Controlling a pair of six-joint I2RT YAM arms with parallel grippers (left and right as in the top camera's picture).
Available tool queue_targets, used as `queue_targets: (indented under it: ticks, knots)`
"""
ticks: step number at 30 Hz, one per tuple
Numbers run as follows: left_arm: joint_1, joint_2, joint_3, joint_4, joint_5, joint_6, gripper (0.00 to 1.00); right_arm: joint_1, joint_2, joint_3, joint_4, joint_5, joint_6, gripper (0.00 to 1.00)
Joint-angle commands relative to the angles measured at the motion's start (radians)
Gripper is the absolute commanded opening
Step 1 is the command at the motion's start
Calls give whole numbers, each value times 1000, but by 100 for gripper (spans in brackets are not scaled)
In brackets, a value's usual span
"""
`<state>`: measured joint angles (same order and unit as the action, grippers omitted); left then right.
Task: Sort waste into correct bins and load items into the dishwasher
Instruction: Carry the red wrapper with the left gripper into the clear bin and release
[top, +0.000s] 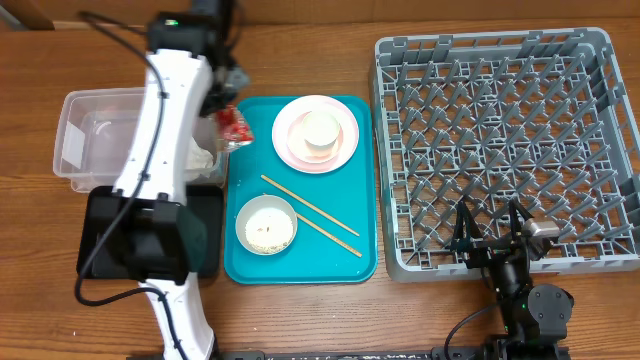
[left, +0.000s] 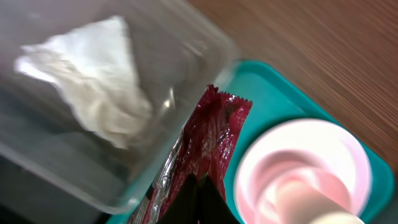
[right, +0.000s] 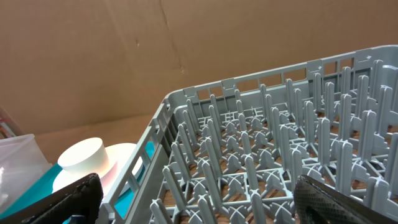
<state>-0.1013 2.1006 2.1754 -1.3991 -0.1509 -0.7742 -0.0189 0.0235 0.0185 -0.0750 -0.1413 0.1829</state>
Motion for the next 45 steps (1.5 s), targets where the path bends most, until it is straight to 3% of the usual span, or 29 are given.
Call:
queue_targets:
  ticks: [1, 10, 18, 22, 26, 30, 34, 35, 37, 38, 45]
  knots:
    - [100, -2, 17, -37, -14, 19, 4, -2, 0, -11, 5, 3, 5, 100]
    - [265, 0, -77, 8, -101, 6, 4, -2, 0, -11, 6, 2, 5, 100]
    - [332, 0, -242, 176, -120, -12, 4, -2, 0, -11, 5, 3, 5, 100]
    - [349, 0, -283, 226, -119, -11, 18, -2, 0, -11, 6, 3, 5, 100]
    - [350, -1, -272, 226, -113, 1, 24, -2, 0, -11, 5, 3, 5, 100]
    - [350, -2, -236, 218, 3, 111, 27, -2, 0, -11, 5, 3, 5, 100]
    - [349, -3, -159, 162, 226, 225, 27, -2, 0, -11, 6, 3, 5, 100]
    - [349, -5, -130, 124, 315, 269, 24, -2, 0, -11, 6, 3, 5, 100]
    - [343, -16, -89, 61, 449, 356, 8, -2, 0, -11, 5, 3, 5, 100]
    - [338, -27, -77, 36, 490, 390, 7, -2, 0, -11, 5, 3, 5, 100]
    - [265, -177, -74, -74, 515, 453, 6, -2, 0, -11, 5, 3, 5, 100]
